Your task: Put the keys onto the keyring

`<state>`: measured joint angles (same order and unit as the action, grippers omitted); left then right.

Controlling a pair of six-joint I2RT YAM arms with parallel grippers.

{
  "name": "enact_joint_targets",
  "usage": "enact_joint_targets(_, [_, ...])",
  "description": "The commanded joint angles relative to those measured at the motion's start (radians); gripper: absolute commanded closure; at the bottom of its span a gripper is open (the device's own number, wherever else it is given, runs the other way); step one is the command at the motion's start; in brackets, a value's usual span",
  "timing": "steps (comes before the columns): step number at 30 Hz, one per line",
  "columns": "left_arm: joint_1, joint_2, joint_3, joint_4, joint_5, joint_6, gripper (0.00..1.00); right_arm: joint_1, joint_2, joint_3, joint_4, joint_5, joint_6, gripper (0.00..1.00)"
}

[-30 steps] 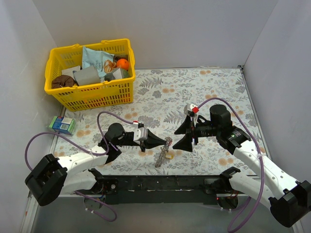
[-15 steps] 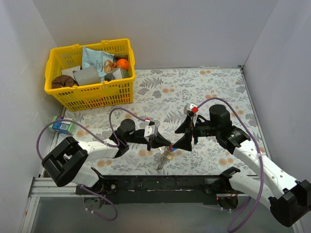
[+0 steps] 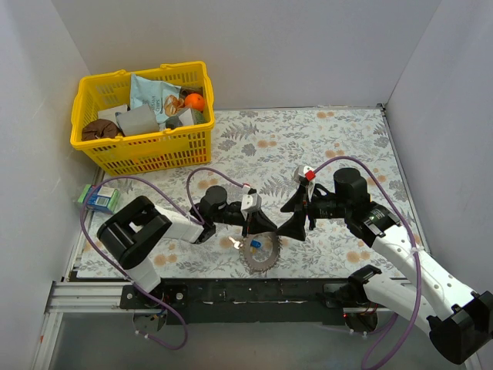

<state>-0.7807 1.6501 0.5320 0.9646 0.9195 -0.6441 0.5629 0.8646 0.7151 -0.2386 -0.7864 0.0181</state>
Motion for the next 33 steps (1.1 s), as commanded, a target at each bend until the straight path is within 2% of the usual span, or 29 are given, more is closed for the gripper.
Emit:
enact_joint_targets(1, [0.004,0.0,0.049,0.045,-0.034,-0.022,0.96,-0.004,-0.007,0.02,-0.002,0.006,-0.015,0.07])
enact_joint_targets(2, [0.004,0.002,0.052,0.039,-0.045,-0.022,0.94,-0.004,-0.009,0.018,-0.001,0.004,-0.015,0.07])
enact_joint_targets(5, [0.004,0.011,0.069,-0.006,-0.07,-0.017,0.8,-0.004,-0.006,0.011,0.004,0.006,-0.015,0.07])
enact_joint_targets(6, [0.004,0.014,0.074,-0.012,-0.07,-0.016,0.72,-0.004,-0.006,0.007,0.01,0.004,-0.015,0.07])
enact_joint_targets(8, [0.004,0.011,0.077,-0.023,-0.09,-0.014,0.64,-0.004,-0.001,0.009,0.01,0.003,-0.015,0.07])
enact_joint_targets(9, [0.004,0.008,0.077,-0.023,-0.099,-0.014,0.54,-0.004,0.001,0.012,0.009,0.004,-0.015,0.07])
enact_joint_targets(11, [0.004,-0.01,0.08,-0.039,-0.126,-0.011,0.43,-0.003,0.001,0.018,0.004,0.007,-0.017,0.07])
enact_joint_targets(12, [0.004,-0.019,0.085,-0.053,-0.142,-0.008,0.3,-0.004,0.001,0.02,0.002,0.01,-0.015,0.07])
enact_joint_targets(13, [0.004,-0.038,0.098,-0.091,-0.151,-0.003,0.02,-0.004,0.001,0.023,-0.001,0.012,-0.015,0.07])
enact_joint_targets(20, [0.008,-0.145,0.183,-0.32,-0.251,0.084,0.02,-0.004,0.001,0.038,-0.001,0.01,-0.015,0.07])
enact_joint_targets(24, [0.008,-0.191,0.236,-0.429,-0.344,0.084,0.02,-0.004,0.004,0.052,0.004,-0.004,-0.017,0.07])
enact_joint_targets(27, [0.008,-0.205,0.299,-0.524,-0.434,0.037,0.02,-0.003,0.007,0.061,0.005,0.003,-0.015,0.07])
enact_joint_targets(29, [0.008,-0.196,0.35,-0.631,-0.588,-0.081,0.02,-0.004,0.008,0.061,0.012,0.004,-0.015,0.07])
enact_joint_targets(31, [0.011,-0.158,0.449,-0.792,-0.669,-0.136,0.02,-0.004,0.01,0.052,0.03,0.001,-0.009,0.07])
enact_joint_targets(33, [0.014,-0.129,0.537,-0.884,-0.718,-0.186,0.02,-0.004,0.016,0.05,0.035,-0.005,-0.004,0.07])
